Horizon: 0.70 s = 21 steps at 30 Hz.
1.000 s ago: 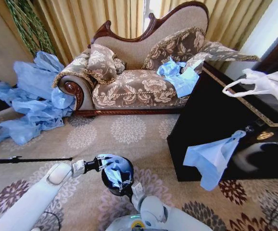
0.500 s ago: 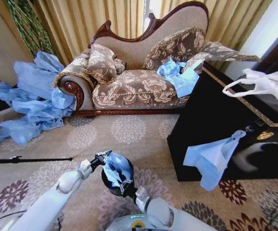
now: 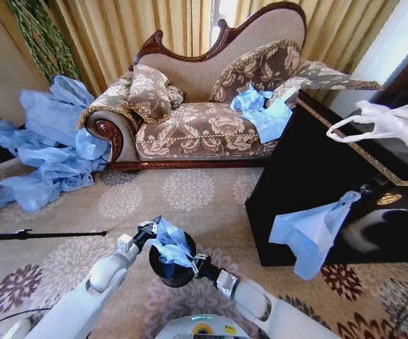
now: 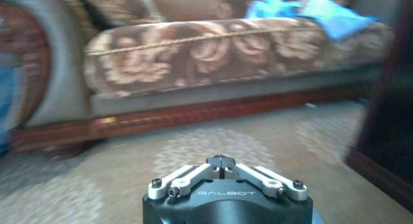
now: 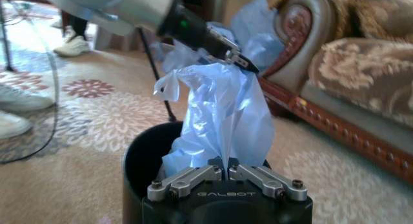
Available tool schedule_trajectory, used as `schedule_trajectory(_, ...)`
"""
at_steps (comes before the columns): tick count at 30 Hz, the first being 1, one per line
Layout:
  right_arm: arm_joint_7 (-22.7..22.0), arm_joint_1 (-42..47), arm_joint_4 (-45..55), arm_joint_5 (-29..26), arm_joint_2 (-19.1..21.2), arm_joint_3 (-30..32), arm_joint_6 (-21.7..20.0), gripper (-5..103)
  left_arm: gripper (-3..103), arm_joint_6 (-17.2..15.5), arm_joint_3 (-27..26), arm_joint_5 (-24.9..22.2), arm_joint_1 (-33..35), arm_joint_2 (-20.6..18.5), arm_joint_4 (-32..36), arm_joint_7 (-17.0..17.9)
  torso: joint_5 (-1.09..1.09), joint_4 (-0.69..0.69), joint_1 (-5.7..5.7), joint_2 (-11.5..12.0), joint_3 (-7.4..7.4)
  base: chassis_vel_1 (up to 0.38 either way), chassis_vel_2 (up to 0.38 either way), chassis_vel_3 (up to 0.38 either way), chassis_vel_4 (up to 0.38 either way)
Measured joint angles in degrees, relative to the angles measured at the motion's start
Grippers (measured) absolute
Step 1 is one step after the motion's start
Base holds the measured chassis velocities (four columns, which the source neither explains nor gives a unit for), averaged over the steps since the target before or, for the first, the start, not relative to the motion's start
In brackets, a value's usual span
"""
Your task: Place a garbage bag over the trash bin.
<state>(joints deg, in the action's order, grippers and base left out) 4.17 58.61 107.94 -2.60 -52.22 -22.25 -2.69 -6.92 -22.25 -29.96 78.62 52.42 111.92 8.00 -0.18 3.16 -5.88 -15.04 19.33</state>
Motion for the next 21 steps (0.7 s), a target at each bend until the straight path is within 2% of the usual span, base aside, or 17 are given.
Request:
schedule_trajectory(1, 0.33, 0.18, 0.44, 0.64, 0.47, 0.08, 0.30, 0, 0, 0.04, -0.09, -0.49, 0.14, 0.39, 0.28, 1.79, -0.01, 0.00, 0.00, 0.00, 0.00, 0.000, 0.000, 0.000, 0.000)
schedule_trajectory(2, 1.46, 0.75, 1.19, 2.85, 1.68, 0.60, 1.66, 0, 0, 0.11, -0.27, -1.93, 0.60, 1.42, 1.12, 6.79, -0.02, 0.00, 0.00, 0.00, 0.00, 0.000, 0.000, 0.000, 0.000)
schedule_trajectory(3, 2.40, 1.19, 1.36, 4.49, 2.28, 1.23, 2.82, 0, 0, 0.24, -0.35, -2.75, 1.02, 2.12, 1.73, 9.40, -0.01, 0.00, 0.00, 0.00, 0.00, 0.000, 0.000, 0.000, 0.000)
schedule_trajectory(4, 2.40, 1.19, 1.36, 4.49, 2.28, 1.23, 2.82, 0, 0, 0.24, -0.35, -2.75, 1.02, 2.12, 1.73, 9.40, -0.01, 0.00, 0.00, 0.00, 0.00, 0.000, 0.000, 0.000, 0.000)
schedule_trajectory(6, 4.44, 2.49, 1.36, 8.42, 3.60, 3.24, 5.73, 0, 0, 0.37, -0.99, -4.18, 2.67, 4.02, 3.46, 13.44, -0.01, 0.01, 0.00, 0.00, 0.00, 0.000, 0.000, 0.000, 0.000)
schedule_trajectory(8, 4.81, 2.95, 1.22, 9.39, 3.95, 3.94, 6.57, 0, 0, 0.36, -1.19, -4.55, 3.44, 4.69, 4.17, 14.46, -0.01, 0.00, 0.00, 0.00, 0.00, 0.000, 0.000, 0.000, 0.000)
schedule_trajectory(11, 5.30, 4.45, 0.02, 11.79, 4.33, 6.52, 8.69, 0, 0, -0.15, -0.89, -5.93, 6.05, 7.65, 6.50, 19.83, 0.00, 0.00, 0.00, 0.00, 0.00, 0.000, 0.000, 0.000, 0.000)
schedule_trajectory(12, 5.30, 4.45, 0.02, 11.79, 4.33, 6.52, 8.69, 0, 0, -0.15, -0.89, -5.93, 6.05, 7.65, 6.50, 19.83, 0.00, 0.00, 0.00, 0.00, 0.00, 0.000, 0.000, 0.000, 0.000)
schedule_trajectory(15, 6.04, 5.76, -0.45, 13.71, 4.49, 9.21, 10.59, 0, 0, -0.80, 0.09, -8.28, 7.68, 10.52, 7.55, 26.94, 0.00, -0.01, 0.00, 0.00, 0.00, 0.000, 0.000, 0.000, 0.000)
schedule_trajectory(17, 6.08, 6.11, -0.42, 13.89, 4.61, 9.62, 10.72, 0, 0, -0.82, 0.18, -8.78, 7.80, 10.87, 7.60, 28.21, -0.01, -0.01, 0.00, 0.00, 0.00, 0.000, 0.000, 0.000, 0.000)
schedule_trajectory(20, 6.10, 8.97, 0.63, 15.04, 4.82, 12.69, 10.91, 0, 0, -0.96, -0.40, -12.56, 8.57, 12.30, 8.30, 35.88, -0.01, 0.00, 0.00, 0.00, 0.00, 0.000, 0.000, 0.000, 0.000)
schedule_trajectory(21, 6.10, 8.97, 0.63, 15.04, 4.82, 12.69, 10.91, 0, 0, -0.96, -0.40, -12.56, 8.57, 12.30, 8.30, 35.88, -0.01, 0.00, 0.00, 0.00, 0.00, 0.000, 0.000, 0.000, 0.000)
